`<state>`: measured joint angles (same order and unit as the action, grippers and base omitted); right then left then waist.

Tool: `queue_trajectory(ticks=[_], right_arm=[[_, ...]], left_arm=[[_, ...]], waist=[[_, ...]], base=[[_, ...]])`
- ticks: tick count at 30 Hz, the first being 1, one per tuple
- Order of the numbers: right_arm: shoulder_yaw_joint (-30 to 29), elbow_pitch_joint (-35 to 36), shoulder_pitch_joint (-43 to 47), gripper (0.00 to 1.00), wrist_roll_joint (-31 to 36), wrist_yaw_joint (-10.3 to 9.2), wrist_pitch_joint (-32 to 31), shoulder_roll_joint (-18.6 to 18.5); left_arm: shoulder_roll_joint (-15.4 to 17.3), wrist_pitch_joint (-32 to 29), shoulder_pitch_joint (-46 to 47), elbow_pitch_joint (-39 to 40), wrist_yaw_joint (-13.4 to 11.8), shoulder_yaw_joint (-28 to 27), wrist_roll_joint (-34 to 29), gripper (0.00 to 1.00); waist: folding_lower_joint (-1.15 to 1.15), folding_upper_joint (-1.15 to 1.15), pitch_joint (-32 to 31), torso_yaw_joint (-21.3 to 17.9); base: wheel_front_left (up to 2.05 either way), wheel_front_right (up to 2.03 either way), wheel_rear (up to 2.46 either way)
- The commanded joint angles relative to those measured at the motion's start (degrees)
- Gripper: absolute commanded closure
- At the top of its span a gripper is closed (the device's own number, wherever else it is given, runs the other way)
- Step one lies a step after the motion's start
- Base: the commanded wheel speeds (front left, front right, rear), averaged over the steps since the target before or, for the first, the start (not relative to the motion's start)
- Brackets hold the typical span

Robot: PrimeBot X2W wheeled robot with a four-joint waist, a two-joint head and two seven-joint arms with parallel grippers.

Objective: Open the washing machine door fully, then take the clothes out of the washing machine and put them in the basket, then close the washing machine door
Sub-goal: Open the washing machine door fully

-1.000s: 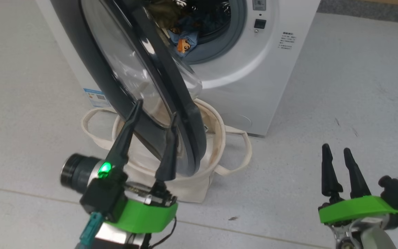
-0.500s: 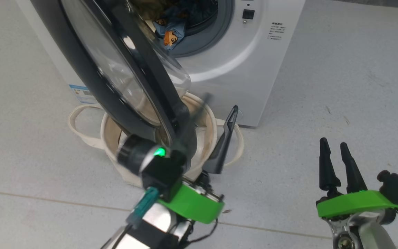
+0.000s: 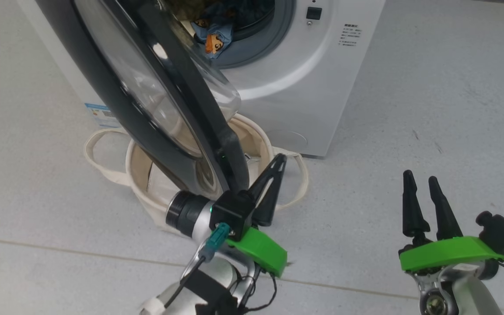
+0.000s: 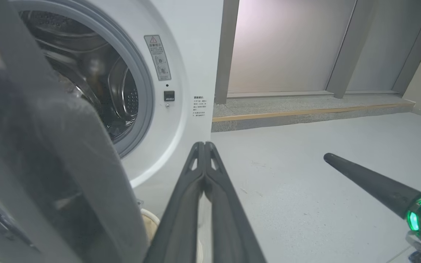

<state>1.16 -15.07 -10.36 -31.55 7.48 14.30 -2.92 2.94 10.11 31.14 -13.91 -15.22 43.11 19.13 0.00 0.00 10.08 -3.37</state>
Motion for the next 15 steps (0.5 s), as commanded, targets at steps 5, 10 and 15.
queue_trajectory(ticks=[5, 10, 15], right_arm=[[1.8, 1.5, -1.8, 0.00, -0.4, 0.01, 0.7, 0.0], [1.7, 2.3, -1.7, 0.00, -0.3, 0.01, 0.7, 0.0], [1.7, 2.8, -1.1, 0.00, -0.1, 0.01, 0.7, 0.0]], left_arm=[[-0.1, 0.9, 4.3, -3.9, -2.3, 0.1, 1.6, 1.00], [-0.1, 2.0, 5.6, -7.2, -3.7, 2.2, 3.2, 1.00], [-0.1, 3.2, 6.2, -9.7, -4.5, 4.0, 5.3, 1.00]], waist=[[0.00, 0.00, -0.1, 0.7], [0.00, 0.00, -0.2, 1.9], [0.00, 0.00, -0.4, 3.7]], base=[[0.00, 0.00, 0.00], [0.00, 0.00, 0.00], [0.00, 0.00, 0.00]])
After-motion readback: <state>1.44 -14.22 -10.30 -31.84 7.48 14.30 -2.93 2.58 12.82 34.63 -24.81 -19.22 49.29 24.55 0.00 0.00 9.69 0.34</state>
